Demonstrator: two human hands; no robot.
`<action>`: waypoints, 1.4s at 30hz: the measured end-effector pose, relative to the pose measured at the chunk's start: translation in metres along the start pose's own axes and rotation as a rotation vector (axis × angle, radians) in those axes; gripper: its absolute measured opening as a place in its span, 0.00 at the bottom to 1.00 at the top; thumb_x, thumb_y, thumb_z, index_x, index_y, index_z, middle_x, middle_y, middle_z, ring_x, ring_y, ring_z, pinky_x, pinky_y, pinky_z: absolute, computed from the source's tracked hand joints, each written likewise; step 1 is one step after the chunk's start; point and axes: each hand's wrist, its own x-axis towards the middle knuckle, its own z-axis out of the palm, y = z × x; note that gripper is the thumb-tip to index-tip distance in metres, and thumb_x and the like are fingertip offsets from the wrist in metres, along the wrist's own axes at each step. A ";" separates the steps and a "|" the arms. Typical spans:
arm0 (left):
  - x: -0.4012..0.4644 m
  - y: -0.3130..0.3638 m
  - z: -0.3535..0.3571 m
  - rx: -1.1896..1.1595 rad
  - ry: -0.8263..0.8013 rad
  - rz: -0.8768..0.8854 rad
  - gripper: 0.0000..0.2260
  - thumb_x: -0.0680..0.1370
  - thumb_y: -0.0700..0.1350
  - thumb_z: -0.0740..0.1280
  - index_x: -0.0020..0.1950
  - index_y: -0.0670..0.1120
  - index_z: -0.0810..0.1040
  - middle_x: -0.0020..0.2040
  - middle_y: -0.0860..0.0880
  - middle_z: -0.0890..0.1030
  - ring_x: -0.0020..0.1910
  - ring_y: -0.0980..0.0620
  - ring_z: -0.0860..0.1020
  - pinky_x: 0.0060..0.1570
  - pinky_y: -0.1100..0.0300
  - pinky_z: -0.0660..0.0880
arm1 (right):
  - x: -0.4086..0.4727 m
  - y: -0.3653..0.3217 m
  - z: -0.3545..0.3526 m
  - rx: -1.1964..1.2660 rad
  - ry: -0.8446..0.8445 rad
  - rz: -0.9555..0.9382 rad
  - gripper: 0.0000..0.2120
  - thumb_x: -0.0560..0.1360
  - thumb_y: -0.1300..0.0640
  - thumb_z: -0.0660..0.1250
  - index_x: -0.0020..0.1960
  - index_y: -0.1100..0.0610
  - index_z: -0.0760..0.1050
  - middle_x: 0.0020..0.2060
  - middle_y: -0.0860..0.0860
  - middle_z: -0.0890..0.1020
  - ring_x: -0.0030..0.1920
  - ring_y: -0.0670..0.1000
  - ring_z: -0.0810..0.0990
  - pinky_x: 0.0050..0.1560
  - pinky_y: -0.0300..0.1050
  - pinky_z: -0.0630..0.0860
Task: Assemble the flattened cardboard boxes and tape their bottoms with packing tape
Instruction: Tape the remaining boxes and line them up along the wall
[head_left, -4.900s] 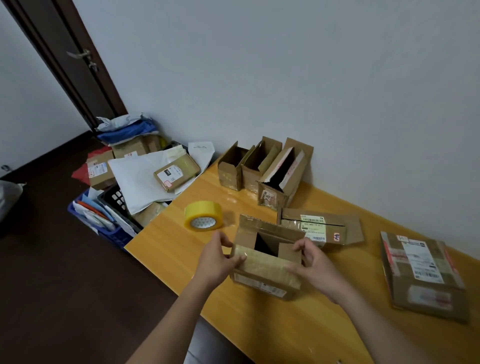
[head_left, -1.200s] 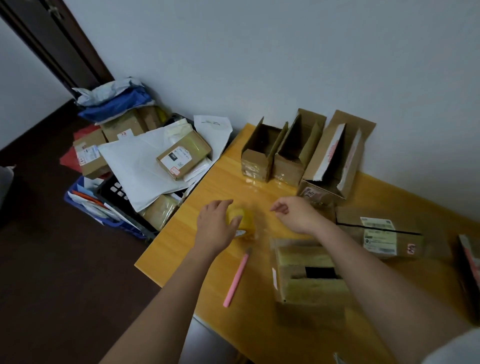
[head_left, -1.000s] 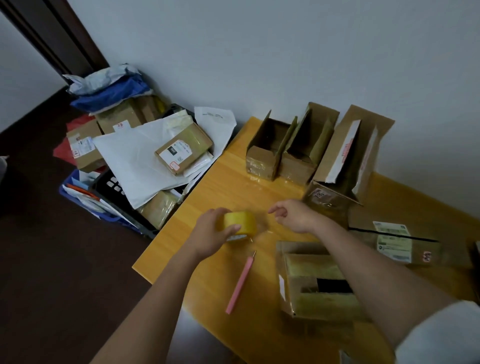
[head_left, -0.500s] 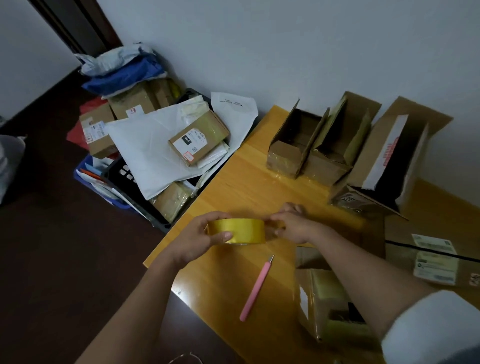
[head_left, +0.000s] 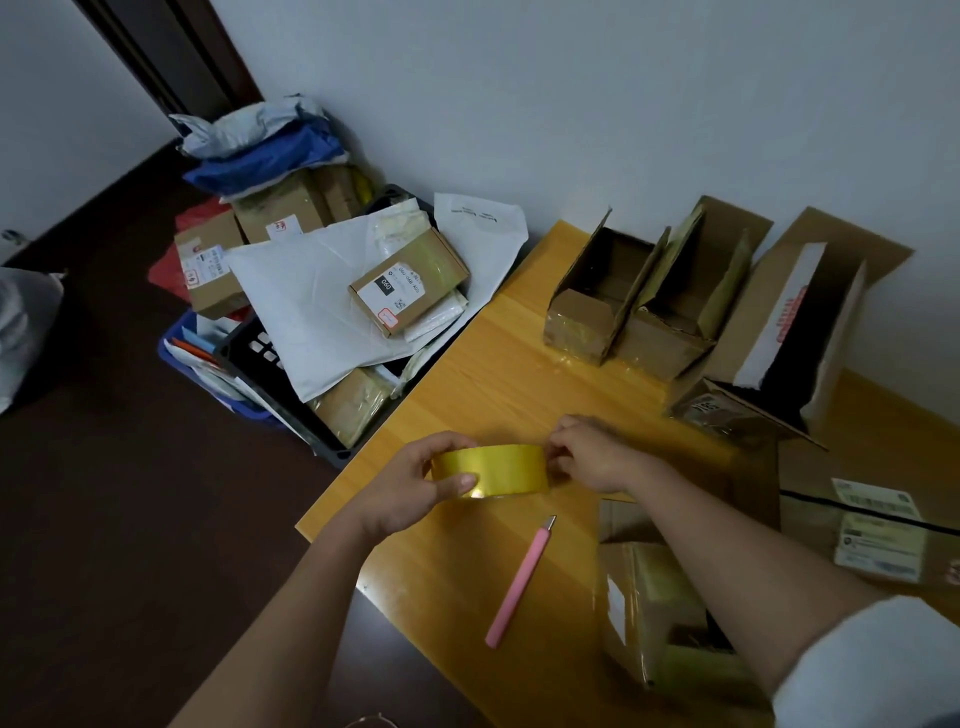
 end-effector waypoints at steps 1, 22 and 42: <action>-0.001 -0.001 0.002 0.009 -0.024 0.000 0.16 0.71 0.49 0.71 0.58 0.51 0.79 0.54 0.49 0.79 0.53 0.54 0.76 0.51 0.67 0.73 | -0.002 0.001 -0.001 0.038 -0.018 -0.001 0.07 0.80 0.57 0.63 0.55 0.52 0.78 0.56 0.48 0.72 0.59 0.51 0.71 0.61 0.45 0.69; -0.082 0.103 0.049 -0.226 0.220 0.206 0.19 0.78 0.60 0.62 0.44 0.46 0.81 0.36 0.47 0.81 0.40 0.47 0.79 0.49 0.51 0.76 | -0.161 -0.019 -0.093 0.522 0.273 -0.073 0.09 0.78 0.64 0.66 0.55 0.53 0.79 0.37 0.55 0.82 0.33 0.49 0.82 0.34 0.40 0.79; -0.148 0.067 0.122 0.337 0.247 0.159 0.32 0.65 0.71 0.62 0.39 0.41 0.78 0.33 0.46 0.76 0.33 0.51 0.78 0.35 0.58 0.73 | -0.289 0.034 -0.048 0.549 0.346 0.009 0.04 0.75 0.60 0.72 0.48 0.60 0.79 0.34 0.54 0.85 0.35 0.49 0.85 0.41 0.46 0.84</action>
